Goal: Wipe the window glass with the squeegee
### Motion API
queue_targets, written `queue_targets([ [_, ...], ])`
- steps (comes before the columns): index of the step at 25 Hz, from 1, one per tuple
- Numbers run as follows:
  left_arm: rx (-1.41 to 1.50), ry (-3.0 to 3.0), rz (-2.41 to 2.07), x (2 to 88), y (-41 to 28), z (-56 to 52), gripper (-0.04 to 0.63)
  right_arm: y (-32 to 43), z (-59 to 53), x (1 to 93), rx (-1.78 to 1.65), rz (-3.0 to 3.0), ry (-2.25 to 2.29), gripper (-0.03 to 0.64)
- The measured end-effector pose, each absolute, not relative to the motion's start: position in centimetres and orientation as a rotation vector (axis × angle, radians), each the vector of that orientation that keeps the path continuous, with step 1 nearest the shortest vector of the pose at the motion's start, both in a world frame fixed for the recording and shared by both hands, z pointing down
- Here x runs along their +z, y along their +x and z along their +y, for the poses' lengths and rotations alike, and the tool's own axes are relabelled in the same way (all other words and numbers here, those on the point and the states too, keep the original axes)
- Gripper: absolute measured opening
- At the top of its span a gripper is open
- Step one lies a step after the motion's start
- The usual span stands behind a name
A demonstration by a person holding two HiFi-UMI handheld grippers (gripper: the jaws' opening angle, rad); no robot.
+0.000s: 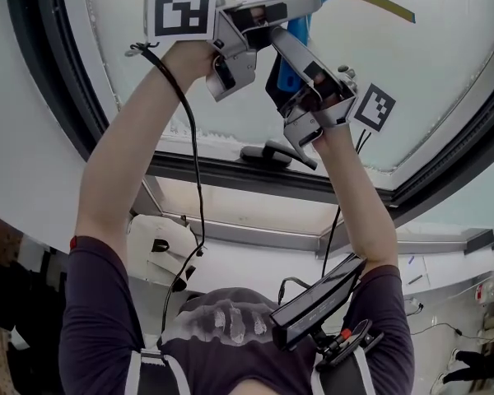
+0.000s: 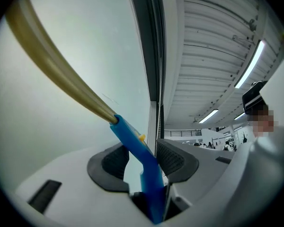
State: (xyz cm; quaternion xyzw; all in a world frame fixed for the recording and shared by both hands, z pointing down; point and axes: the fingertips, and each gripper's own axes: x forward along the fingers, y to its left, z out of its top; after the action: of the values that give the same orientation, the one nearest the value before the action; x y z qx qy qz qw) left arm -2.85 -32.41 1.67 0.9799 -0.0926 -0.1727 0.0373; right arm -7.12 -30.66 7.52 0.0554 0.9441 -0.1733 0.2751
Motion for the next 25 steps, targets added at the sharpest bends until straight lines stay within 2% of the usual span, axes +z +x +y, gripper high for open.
queue_targets([
  [25,-0.592,2.845,-0.207,4.8,-3.1,-33.6,0.186,-7.3,-31.2,10.0,-0.633,2.477,0.093,0.115],
])
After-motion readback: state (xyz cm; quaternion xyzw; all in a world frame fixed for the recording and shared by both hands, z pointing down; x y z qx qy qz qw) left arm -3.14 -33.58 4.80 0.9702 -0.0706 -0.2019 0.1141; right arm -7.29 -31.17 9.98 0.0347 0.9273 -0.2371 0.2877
